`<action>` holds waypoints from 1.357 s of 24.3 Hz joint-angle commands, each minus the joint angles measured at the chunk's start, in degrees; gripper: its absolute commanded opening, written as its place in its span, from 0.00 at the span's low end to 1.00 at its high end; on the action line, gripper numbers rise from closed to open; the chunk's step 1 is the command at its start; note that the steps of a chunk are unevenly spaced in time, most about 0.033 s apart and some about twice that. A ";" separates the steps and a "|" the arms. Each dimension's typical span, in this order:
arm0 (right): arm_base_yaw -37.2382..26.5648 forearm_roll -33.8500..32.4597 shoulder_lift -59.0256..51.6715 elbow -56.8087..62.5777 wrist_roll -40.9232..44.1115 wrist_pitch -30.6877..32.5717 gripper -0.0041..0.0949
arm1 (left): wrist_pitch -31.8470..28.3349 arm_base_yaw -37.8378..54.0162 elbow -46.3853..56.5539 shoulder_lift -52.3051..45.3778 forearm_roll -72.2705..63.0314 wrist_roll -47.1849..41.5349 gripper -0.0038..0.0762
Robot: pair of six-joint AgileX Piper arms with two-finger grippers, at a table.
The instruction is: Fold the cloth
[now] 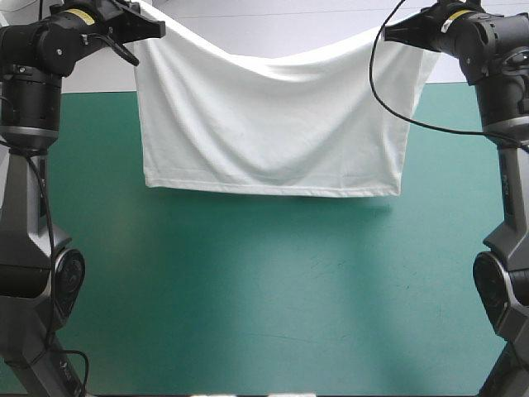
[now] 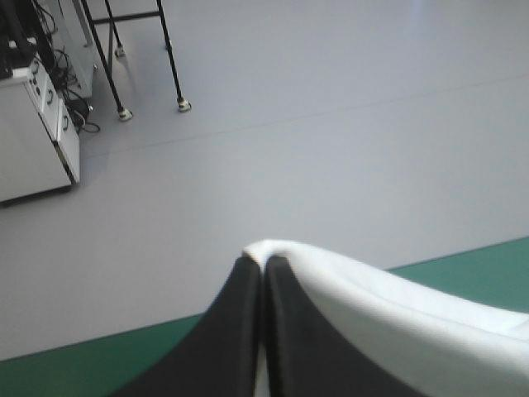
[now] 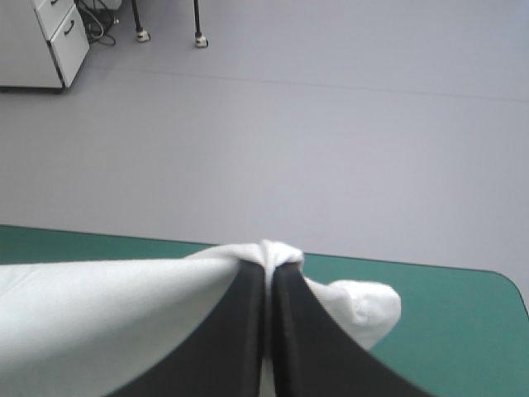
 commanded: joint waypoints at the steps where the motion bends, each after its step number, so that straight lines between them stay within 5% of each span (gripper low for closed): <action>1: -0.40 -2.23 -2.01 -2.24 -0.52 -8.85 0.03 | -11.37 -0.06 -1.31 -1.55 -0.41 -0.09 0.02; 6: -1.15 -0.69 1.93 -4.61 -0.52 -2.25 0.02 | -8.18 -0.06 -1.31 2.28 -0.41 -0.09 0.02; 13: -1.57 4.06 7.81 -4.61 -0.22 18.42 0.02 | 11.20 -0.06 0.61 6.69 -1.92 -1.76 0.02; 16: -1.57 5.02 6.58 0.38 0.58 19.11 0.02 | 17.02 -0.90 5.97 5.78 -0.71 -2.13 0.02; 24: -1.32 10.98 -6.90 34.63 -0.26 14.49 0.02 | 3.34 -3.55 47.56 -13.13 1.34 -6.02 0.02; 33: -1.18 11.99 -19.69 61.98 -0.79 11.48 0.02 | 1.76 -3.55 74.28 -26.65 0.80 -5.49 0.02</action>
